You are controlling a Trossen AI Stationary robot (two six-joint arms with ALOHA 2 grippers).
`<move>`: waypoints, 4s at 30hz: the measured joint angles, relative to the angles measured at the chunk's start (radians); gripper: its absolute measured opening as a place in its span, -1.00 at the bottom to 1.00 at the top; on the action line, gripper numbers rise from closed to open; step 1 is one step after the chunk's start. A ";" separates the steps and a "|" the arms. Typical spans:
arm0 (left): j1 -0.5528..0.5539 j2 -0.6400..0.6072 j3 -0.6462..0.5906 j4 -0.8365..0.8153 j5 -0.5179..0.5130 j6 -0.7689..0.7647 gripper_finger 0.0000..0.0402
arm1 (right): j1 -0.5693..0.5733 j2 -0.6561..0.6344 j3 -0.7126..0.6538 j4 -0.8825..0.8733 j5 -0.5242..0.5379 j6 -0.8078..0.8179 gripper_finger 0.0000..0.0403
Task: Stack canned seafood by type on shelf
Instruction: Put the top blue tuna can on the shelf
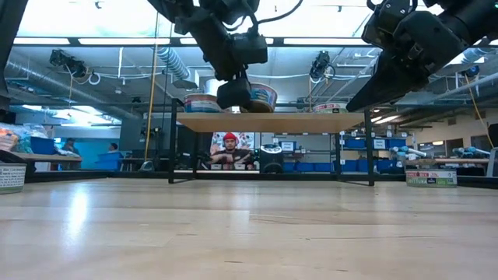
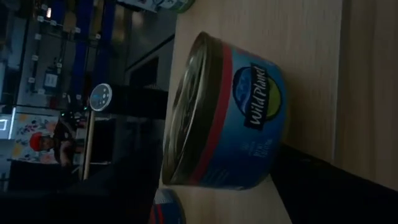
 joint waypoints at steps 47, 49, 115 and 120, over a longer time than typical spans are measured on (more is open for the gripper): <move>-0.184 -0.435 -0.715 0.785 0.534 -0.381 -0.35 | -0.308 0.147 0.262 0.051 -0.032 -0.219 -0.96; -0.189 -0.452 -0.760 0.863 0.592 -0.404 -0.35 | -0.362 0.175 0.328 0.010 -0.061 -0.271 -0.96; -0.184 -0.476 -0.866 1.024 0.858 -0.476 -0.35 | -0.671 0.589 0.815 -0.105 -0.431 -0.534 -0.96; -0.175 -0.476 -0.867 1.021 0.857 -0.479 -0.35 | -0.646 0.661 0.984 -0.290 -0.394 -0.567 -0.96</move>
